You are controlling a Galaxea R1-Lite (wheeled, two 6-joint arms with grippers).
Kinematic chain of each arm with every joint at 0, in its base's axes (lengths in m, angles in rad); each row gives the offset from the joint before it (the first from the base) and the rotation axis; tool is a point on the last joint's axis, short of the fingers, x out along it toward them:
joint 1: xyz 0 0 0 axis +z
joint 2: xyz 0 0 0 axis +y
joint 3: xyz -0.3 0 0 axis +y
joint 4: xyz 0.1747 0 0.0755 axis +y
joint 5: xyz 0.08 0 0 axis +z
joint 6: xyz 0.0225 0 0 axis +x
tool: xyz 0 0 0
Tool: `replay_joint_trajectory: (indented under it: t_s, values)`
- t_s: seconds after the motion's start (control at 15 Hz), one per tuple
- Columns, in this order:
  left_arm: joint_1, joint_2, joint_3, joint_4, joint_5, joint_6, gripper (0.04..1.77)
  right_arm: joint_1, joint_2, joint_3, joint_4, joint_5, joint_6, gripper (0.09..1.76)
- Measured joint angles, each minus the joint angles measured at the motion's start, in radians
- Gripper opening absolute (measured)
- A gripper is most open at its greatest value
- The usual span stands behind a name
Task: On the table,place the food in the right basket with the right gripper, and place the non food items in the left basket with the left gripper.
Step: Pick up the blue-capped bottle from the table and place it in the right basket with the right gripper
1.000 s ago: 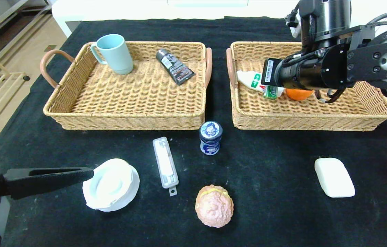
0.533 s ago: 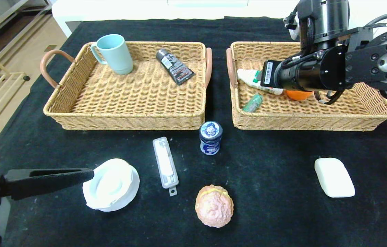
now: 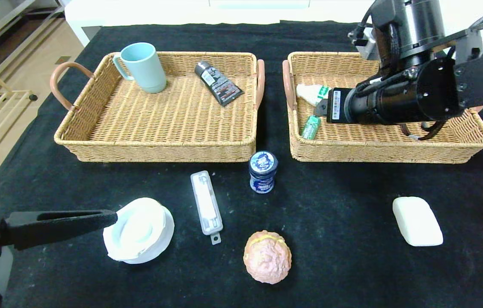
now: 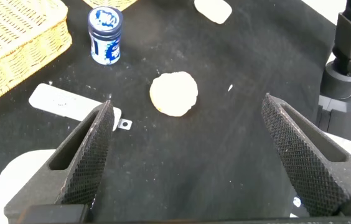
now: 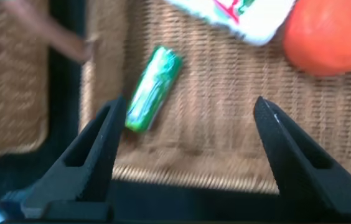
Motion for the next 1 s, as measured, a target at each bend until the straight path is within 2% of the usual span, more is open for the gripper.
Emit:
replay_joint_trajectory:
  t_s: [0.33,0.6,1.0]
  values:
    - [0.000,0.003,0.000,0.005,0.000,0.000,1.72,0.138,-0.061,0.014,0.088,-0.002,0.005,1.61]
    - [0.000,0.001,0.000,0.009,-0.001,0.000,1.72,0.244,-0.050,0.016,0.098,-0.039,0.006,1.65]
    - [0.000,-0.020,-0.004,-0.001,-0.001,0.003,1.72,0.340,0.023,-0.011,0.082,-0.066,0.009,1.68]
